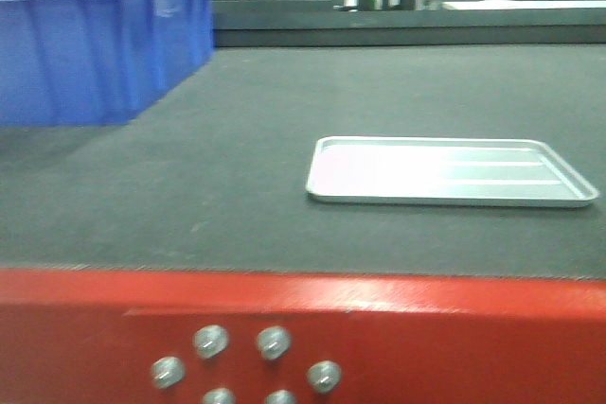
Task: Grab orange capacitor from left shelf to right conveyor
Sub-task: 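Drive the base to the conveyor holding the cylinder in the right gripper, then move the right gripper with the cylinder over the silver tray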
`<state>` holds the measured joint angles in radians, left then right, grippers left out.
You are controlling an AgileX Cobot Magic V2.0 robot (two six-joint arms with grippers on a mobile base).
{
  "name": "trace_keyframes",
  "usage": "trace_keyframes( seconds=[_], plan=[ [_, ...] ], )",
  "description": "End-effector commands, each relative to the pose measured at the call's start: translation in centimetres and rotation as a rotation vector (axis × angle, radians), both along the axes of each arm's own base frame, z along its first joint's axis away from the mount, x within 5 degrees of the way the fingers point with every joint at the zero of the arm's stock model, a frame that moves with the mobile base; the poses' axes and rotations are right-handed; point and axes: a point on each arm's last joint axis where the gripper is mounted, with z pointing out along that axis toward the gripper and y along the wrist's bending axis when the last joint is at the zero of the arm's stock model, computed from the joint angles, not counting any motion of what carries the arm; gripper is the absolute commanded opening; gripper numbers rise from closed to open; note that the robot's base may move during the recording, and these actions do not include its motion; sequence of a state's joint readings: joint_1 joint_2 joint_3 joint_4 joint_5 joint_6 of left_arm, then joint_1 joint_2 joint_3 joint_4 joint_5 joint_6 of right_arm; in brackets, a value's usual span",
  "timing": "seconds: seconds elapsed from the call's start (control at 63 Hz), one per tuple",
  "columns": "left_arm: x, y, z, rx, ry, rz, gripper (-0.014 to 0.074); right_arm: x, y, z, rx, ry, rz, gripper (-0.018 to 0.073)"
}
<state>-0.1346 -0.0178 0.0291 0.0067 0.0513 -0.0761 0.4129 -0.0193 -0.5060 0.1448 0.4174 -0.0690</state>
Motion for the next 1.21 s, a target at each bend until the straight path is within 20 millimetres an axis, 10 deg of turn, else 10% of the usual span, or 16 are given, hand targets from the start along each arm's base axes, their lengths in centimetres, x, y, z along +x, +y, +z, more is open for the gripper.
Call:
trace_keyframes(
  seconds=[0.0,1.016,1.19],
  plan=[
    [-0.2,0.0,1.0,-0.026,-0.099,-0.004,-0.0105,-0.6,-0.4,1.6,0.049,-0.109,-0.013,0.0076],
    [-0.2,0.0,1.0,-0.026,-0.099,-0.004,-0.0105,-0.6,-0.4,1.8,0.067,-0.134,-0.015,0.0076],
    [-0.2,0.0,1.0,-0.026,-0.099,-0.004,-0.0105,1.8,0.6,2.1,0.049,-0.052,-0.013,0.0076]
  ],
)
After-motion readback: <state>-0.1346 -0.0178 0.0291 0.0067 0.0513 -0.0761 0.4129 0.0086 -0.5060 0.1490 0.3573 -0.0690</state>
